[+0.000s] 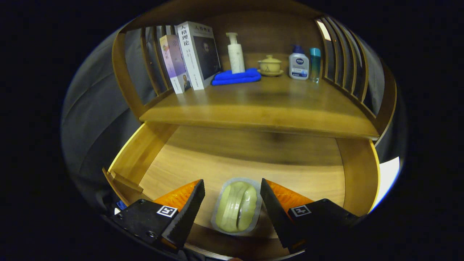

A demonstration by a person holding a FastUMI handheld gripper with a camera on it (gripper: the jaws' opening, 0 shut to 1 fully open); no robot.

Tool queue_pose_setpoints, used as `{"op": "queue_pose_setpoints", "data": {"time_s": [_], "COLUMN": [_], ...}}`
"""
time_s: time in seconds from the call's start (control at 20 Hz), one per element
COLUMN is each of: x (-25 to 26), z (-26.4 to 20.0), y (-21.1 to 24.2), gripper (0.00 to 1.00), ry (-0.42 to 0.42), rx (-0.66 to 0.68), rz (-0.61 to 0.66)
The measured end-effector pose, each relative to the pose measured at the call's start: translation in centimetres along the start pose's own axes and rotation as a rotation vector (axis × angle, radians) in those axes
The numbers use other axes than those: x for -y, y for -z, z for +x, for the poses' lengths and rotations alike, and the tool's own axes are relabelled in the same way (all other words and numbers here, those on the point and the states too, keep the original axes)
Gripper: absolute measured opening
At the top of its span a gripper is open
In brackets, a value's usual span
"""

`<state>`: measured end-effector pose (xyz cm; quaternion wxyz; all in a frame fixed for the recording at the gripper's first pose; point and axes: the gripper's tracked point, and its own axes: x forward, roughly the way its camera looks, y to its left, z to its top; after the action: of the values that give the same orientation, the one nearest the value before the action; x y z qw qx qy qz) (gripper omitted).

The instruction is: Pull open the drawer, take out the items inside it, and place them on the countertop above the cabinet.

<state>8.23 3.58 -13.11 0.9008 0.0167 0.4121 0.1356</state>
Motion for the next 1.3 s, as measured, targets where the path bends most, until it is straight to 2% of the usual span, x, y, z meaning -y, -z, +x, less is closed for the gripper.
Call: {"op": "queue_pose_setpoints", "data": {"time_s": [0.15,0.3,0.45,0.65,0.7,0.8,1.3], "x": [0.0,-0.6,-0.3,-0.1,0.0,0.2,-1.2], "z": [0.5,1.1,1.3,1.3,1.4,1.1,-3.0], "y": [0.6,2.0,2.0,1.9,2.0,1.8,-2.7], "gripper": [0.96,0.85,0.82,0.29,0.25,0.25,0.25], "ry": [-0.005,-0.041,-0.031,-0.041,-0.041,-0.028,-0.037], "rx": [-0.044,-0.108,-0.094,-0.068,-0.056,-0.021,0.172], "rz": [0.0,0.038,0.026,0.067,0.049,-0.014,-0.07]}}
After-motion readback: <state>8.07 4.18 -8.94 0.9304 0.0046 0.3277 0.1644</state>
